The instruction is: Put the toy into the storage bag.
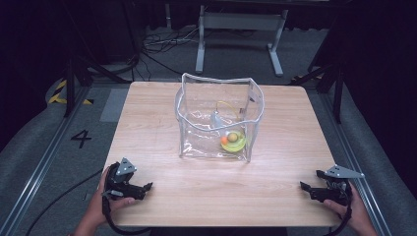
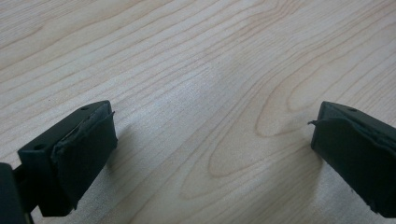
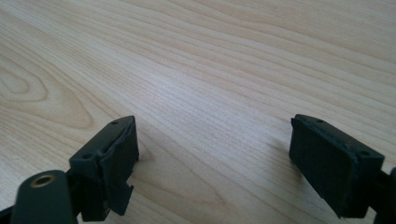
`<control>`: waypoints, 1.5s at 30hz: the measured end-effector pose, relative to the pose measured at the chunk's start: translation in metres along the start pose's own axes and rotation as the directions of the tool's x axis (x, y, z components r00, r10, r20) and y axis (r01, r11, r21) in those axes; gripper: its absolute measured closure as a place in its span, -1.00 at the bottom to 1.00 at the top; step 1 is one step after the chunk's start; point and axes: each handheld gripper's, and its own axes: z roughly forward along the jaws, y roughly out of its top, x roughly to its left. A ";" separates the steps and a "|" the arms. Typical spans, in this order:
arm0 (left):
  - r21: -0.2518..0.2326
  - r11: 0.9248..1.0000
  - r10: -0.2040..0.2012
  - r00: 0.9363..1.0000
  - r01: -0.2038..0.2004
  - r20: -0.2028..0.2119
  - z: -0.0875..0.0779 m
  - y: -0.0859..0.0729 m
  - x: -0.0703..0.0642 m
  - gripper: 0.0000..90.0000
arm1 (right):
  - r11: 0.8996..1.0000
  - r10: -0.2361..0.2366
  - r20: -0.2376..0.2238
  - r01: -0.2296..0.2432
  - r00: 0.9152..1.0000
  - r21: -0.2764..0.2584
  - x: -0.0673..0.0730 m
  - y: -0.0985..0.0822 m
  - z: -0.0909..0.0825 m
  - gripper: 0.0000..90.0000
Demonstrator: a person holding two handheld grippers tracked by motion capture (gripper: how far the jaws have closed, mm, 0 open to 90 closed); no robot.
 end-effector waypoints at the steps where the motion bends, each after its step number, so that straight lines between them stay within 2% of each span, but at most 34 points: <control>1: -0.001 1.000 0.002 1.000 -0.002 -0.002 0.000 0.000 0.000 -0.99 | 1.000 -0.001 -0.001 0.001 1.000 0.000 0.000 0.000 0.000 -0.65; 9: -0.002 1.000 -0.003 1.000 0.003 -0.018 0.000 0.000 -0.001 -0.99 | 1.000 0.005 0.005 -0.005 1.000 0.003 0.000 0.000 0.000 -0.66; 19: 0.001 1.000 -0.012 1.000 0.012 -0.011 0.001 0.001 0.000 -1.00 | 1.000 0.005 0.009 -0.005 1.000 0.003 0.001 0.000 0.000 -0.66; 45: 0.000 1.000 -0.029 0.999 0.029 -0.031 0.002 0.002 -0.002 -1.00 | 1.000 0.005 0.009 -0.005 1.000 0.003 0.001 0.000 0.000 -0.67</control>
